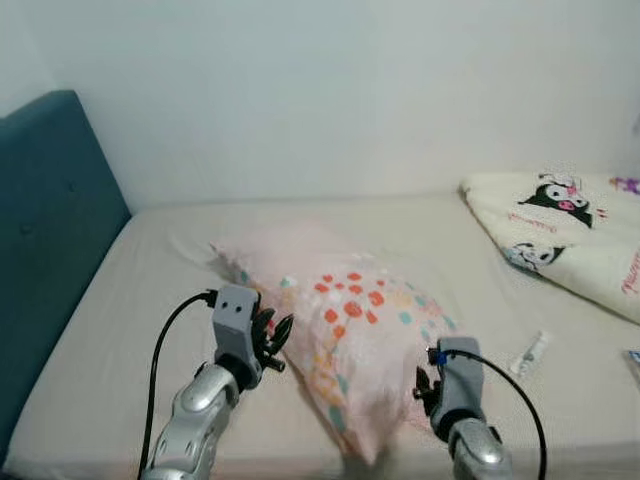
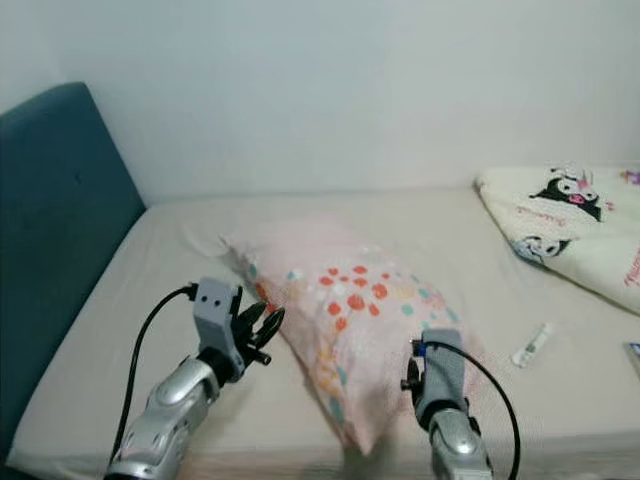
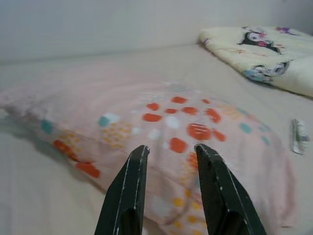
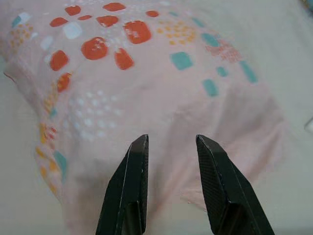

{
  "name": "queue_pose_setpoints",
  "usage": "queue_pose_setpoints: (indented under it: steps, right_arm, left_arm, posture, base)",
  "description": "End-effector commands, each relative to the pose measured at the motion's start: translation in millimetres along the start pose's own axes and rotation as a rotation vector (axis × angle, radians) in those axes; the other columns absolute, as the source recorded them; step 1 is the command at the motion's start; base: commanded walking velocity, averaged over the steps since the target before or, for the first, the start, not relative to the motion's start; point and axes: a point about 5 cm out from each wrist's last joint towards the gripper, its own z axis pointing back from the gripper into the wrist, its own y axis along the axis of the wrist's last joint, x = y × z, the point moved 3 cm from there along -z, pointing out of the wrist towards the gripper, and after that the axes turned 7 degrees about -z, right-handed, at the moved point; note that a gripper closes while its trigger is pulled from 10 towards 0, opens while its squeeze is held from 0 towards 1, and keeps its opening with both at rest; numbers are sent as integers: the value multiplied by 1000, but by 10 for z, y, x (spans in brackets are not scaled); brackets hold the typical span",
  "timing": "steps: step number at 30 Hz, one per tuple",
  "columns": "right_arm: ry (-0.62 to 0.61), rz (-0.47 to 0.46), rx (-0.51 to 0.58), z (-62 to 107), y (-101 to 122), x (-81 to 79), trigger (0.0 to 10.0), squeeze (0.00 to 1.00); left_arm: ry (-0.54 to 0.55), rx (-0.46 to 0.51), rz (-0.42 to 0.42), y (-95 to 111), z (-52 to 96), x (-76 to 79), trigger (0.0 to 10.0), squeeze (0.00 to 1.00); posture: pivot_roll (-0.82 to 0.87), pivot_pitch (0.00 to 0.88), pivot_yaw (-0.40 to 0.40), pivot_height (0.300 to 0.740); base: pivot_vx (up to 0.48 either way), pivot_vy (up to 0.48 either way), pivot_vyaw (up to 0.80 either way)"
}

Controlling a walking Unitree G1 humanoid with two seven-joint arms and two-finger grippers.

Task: Clean up the room

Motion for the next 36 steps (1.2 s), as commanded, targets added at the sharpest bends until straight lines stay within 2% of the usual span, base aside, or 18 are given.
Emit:
queue_pose_setpoints:
  steps: [1, 7, 21, 28, 30, 36]
  right_arm:
    - [10, -11, -10, 7, -31, -28, 10000, 0]
    - [11, -12, -10, 7, -30, -26, 10000, 0]
    - [26, 4, -10, -7, -16, -54, 10000, 0]
    - [31, 38, 5, -23, 23, -70, 10000, 0]
    - [18, -5, 6, -23, 22, -61, 10000, 0]
    - [25, 1, -1, -18, 3, -66, 10000, 0]
  left_arm:
    - [16, -9, 10, -23, 9, -31, 10000, 0]
    - [49, -16, -7, -37, 13, -83, 10000, 0]
    - [55, -14, -19, -33, 23, -91, 10000, 0]
    - [47, -14, -22, -34, 22, -72, 10000, 0]
    - [45, -14, -19, -36, 23, -65, 10000, 0]
    - [42, -14, -18, -39, 28, -58, 10000, 0]
  posture:
    - [11, 4, 40, 740]
    - [12, 4, 39, 740]
    - [14, 2, 36, 740]
    - [13, 0, 37, 740]
    - [13, 0, 36, 740]
    - [13, 0, 36, 740]
  base:
    - [0, 0, 0]
    - [0, 0, 0]
    - [0, 0, 0]
    - [0, -342, 500]
    - [0, -360, 0]
    - [0, -357, 0]
